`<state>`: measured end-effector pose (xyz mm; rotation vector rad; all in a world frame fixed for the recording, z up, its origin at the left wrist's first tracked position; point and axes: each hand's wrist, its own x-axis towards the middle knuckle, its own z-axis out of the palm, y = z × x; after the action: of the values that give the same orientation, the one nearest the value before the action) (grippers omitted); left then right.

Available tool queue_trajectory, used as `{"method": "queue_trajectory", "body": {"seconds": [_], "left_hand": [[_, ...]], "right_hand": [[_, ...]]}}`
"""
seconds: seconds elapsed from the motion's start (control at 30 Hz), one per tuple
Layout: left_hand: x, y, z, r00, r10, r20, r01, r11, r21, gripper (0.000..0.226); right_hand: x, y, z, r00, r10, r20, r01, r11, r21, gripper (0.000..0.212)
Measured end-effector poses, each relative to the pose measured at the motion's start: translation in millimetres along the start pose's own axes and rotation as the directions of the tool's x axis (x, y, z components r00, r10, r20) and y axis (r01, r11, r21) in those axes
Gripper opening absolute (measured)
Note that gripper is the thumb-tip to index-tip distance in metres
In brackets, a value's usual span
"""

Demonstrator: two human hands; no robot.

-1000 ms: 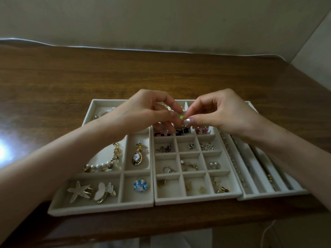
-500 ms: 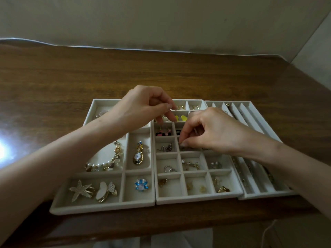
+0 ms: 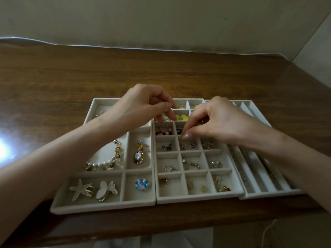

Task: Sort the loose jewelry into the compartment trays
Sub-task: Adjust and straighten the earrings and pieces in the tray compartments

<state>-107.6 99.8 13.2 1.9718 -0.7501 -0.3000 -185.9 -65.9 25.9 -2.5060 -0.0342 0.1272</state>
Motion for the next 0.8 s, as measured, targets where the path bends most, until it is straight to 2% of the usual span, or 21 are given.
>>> {"method": "queue_trajectory", "body": {"seconds": [0.13,0.3,0.47,0.6,0.7,0.8], "left_hand": [[0,1,1,1.000,-0.008,0.004,0.008,1.000,-0.004,0.010],[-1,1,2,1.000,-0.010,0.011,0.010,1.000,0.006,0.010],[-1,0,2,1.000,-0.011,0.011,0.010,1.000,0.014,0.010],[0,1,1,1.000,-0.010,0.009,0.010,1.000,0.016,0.010],[0,0,1,1.000,-0.007,0.005,0.007,1.000,0.009,0.010],[0,-1,1,1.000,-0.002,0.002,0.002,1.000,0.006,0.010]], "right_hand": [[0,4,-11,0.999,-0.031,-0.017,0.032,0.999,0.018,0.009],[-4,5,-3,0.998,-0.043,0.042,0.044,0.999,-0.012,0.011],[-6,5,11,0.991,-0.131,0.015,0.132,0.974,-0.185,0.011],[-5,4,15,0.983,-0.185,0.013,0.182,0.950,-0.255,0.008],[-4,4,14,0.985,-0.171,0.011,0.169,0.954,-0.248,0.006],[0,7,13,0.991,-0.132,-0.010,0.129,0.980,-0.152,0.007]]}}
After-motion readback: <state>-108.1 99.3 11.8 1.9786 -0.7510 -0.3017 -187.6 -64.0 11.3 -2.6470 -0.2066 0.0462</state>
